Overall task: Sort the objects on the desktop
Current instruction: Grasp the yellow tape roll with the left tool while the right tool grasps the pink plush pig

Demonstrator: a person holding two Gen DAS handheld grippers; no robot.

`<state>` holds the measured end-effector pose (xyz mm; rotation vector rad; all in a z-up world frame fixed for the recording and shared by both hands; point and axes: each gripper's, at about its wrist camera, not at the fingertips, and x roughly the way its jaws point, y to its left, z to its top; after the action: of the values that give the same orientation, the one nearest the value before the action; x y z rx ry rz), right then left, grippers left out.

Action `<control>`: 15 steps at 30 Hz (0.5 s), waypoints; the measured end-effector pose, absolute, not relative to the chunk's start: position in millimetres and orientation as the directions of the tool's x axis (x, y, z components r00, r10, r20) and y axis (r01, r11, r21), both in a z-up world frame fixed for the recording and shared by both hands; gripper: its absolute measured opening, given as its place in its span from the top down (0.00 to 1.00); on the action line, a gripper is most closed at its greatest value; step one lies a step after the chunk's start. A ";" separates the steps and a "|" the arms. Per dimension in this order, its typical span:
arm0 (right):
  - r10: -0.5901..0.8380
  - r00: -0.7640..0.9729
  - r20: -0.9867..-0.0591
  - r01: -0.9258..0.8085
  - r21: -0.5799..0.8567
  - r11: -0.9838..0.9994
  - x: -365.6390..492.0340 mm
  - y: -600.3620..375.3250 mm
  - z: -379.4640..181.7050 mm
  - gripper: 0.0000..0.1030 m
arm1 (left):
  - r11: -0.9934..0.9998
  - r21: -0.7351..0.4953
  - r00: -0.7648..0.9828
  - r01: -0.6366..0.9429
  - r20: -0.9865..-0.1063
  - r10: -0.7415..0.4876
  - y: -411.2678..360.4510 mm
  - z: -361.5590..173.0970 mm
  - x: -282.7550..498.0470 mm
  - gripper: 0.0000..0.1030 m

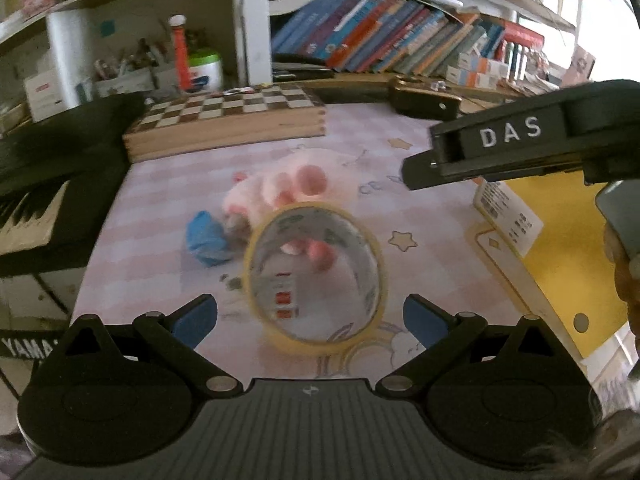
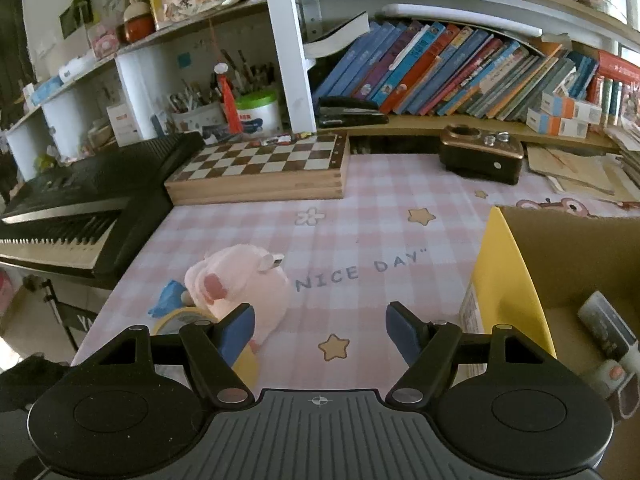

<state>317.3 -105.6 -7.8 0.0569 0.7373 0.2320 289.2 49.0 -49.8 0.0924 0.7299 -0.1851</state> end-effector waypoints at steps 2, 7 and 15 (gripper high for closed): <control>0.236 0.710 -0.664 -0.196 0.136 0.971 319.5 -104.9 -9.4 0.25 | 0.978 0.041 0.732 0.204 -0.670 -0.124 43.8 -52.9 297.0 0.03; 0.256 0.693 -0.674 -0.220 0.140 0.965 323.7 -101.1 -12.3 0.24 | 0.977 0.078 0.738 0.196 -0.668 -0.095 36.8 -57.4 312.3 0.05; 0.296 0.683 -0.668 -0.267 0.148 0.952 338.0 -89.4 -9.3 0.14 | 0.977 0.039 0.716 0.210 -0.686 -0.126 44.8 -52.3 305.6 0.21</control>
<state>338.0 -89.4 -9.3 0.0397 0.7559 0.3156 305.6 44.8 -52.3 0.1174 0.7501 -0.1867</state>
